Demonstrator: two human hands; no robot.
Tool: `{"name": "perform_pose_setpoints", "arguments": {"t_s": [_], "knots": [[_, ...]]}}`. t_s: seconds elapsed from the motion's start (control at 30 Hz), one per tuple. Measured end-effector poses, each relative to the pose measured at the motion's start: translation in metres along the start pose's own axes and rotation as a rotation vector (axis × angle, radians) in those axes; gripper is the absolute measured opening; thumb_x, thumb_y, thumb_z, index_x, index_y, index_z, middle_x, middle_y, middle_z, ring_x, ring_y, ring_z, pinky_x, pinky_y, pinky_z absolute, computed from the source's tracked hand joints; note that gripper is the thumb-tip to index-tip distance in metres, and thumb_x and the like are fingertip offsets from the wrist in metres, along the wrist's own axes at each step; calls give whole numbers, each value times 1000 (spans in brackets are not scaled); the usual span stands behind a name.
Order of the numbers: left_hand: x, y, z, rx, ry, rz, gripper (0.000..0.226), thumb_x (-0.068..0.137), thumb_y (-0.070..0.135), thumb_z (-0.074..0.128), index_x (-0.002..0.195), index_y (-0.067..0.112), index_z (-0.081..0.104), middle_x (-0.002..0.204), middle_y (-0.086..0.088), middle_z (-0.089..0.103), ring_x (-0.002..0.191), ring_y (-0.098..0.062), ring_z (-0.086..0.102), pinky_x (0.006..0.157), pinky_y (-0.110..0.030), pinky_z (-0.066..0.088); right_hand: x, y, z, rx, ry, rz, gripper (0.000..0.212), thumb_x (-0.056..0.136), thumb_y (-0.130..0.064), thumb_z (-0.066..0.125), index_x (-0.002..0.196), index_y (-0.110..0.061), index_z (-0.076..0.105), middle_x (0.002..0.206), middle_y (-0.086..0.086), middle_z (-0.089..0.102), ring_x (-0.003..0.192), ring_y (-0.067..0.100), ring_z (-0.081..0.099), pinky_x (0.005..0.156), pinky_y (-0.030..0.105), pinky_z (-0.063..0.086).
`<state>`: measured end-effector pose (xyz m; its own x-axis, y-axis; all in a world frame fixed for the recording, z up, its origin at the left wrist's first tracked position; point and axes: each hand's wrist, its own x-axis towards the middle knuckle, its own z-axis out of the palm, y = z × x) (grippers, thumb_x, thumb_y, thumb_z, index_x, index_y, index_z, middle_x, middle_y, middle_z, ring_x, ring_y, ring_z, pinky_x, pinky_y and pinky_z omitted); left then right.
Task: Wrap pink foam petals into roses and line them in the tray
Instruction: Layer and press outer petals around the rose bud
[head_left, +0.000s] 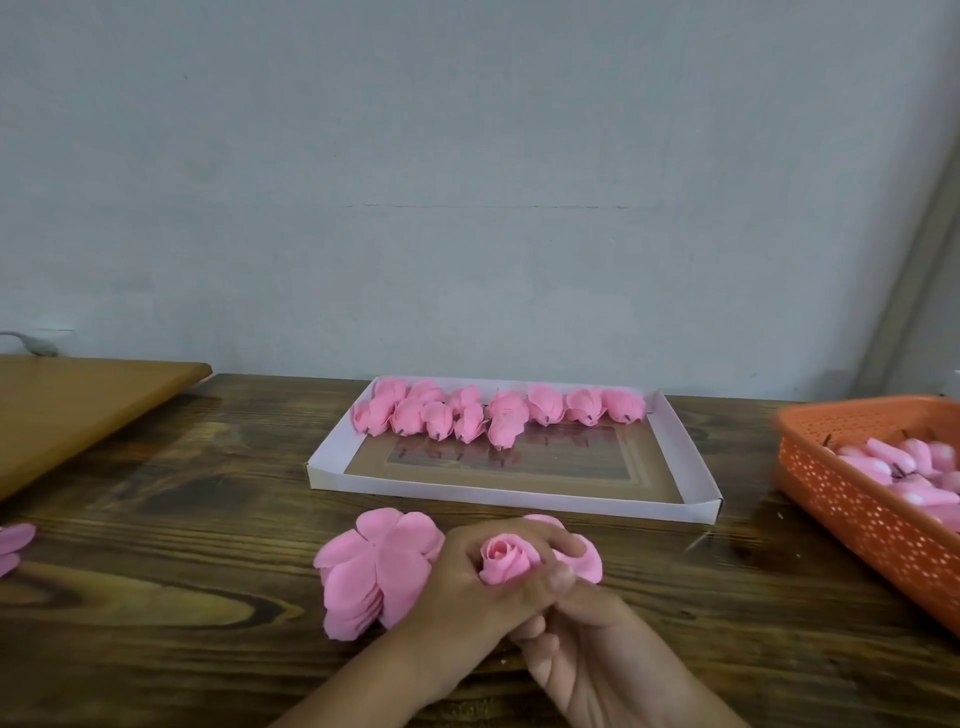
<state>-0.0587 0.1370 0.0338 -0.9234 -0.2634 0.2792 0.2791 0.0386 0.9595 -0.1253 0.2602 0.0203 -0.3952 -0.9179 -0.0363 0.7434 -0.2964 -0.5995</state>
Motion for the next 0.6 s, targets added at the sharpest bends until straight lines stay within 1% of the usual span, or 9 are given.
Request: {"name": "perform_pose_setpoints", "arguments": {"t_s": [0.07,0.1,0.17,0.23,0.3,0.37,0.43,0.5,0.6], "knots": [[-1,2,2,-15,12,-65,35,70,57,81,82,25,80,100,-19,74,82,-36,62,69,-43,51,0,1,5,-127,30,-9,32,64,-27,91,93,-21,81,77,7,69,59,11,65,53,18,55],[-1,4,3,-34,44,-102,40,70,61,79,83,23,80,100,-23,73,81,-34,64,66,-40,52,1,1,9,-213,59,-27,17,72,-32,82,88,-26,80,75,5,68,60,10,64,54,19,54],[0,8,5,-103,129,-191,46,75,60,77,88,15,78,99,-16,76,76,-25,70,57,-30,53,5,4,9,-324,159,-78,14,77,-28,69,83,-20,80,75,11,68,60,15,65,55,24,55],[3,11,5,-186,190,-257,52,76,59,74,89,8,76,92,-12,78,62,-21,67,47,-27,45,5,9,8,-525,280,-190,15,73,-18,68,83,-20,79,76,13,71,61,19,67,56,27,55],[4,12,5,-230,210,-278,46,72,57,65,82,13,79,89,-8,78,63,-20,69,50,-30,49,1,13,2,-1015,351,-361,19,80,-18,71,92,-32,75,82,-3,75,70,8,69,64,19,54],[5,11,5,-261,220,-284,43,71,54,66,78,13,78,91,-6,78,75,-20,73,62,-35,59,-2,16,-2,-1439,361,-523,22,88,-23,69,101,-40,68,88,-22,72,80,0,68,68,11,49],[4,9,7,-257,226,-290,42,72,56,71,75,14,77,94,-7,78,81,-23,73,73,-42,61,-5,17,-1,-1571,376,-578,27,89,-27,67,103,-49,60,89,-32,68,79,-2,66,65,11,48],[3,7,10,-262,224,-298,43,74,56,73,78,13,77,98,-13,76,82,-28,72,75,-42,59,-5,17,-1,-1620,419,-598,29,87,-30,69,104,-52,57,85,-36,64,78,-3,64,63,11,48],[2,6,13,-275,227,-311,45,72,56,73,77,11,76,104,-21,75,84,-30,73,70,-33,59,-3,17,-4,-1668,476,-590,14,85,-29,71,95,-39,69,79,-25,69,76,-4,63,61,11,47]]}}
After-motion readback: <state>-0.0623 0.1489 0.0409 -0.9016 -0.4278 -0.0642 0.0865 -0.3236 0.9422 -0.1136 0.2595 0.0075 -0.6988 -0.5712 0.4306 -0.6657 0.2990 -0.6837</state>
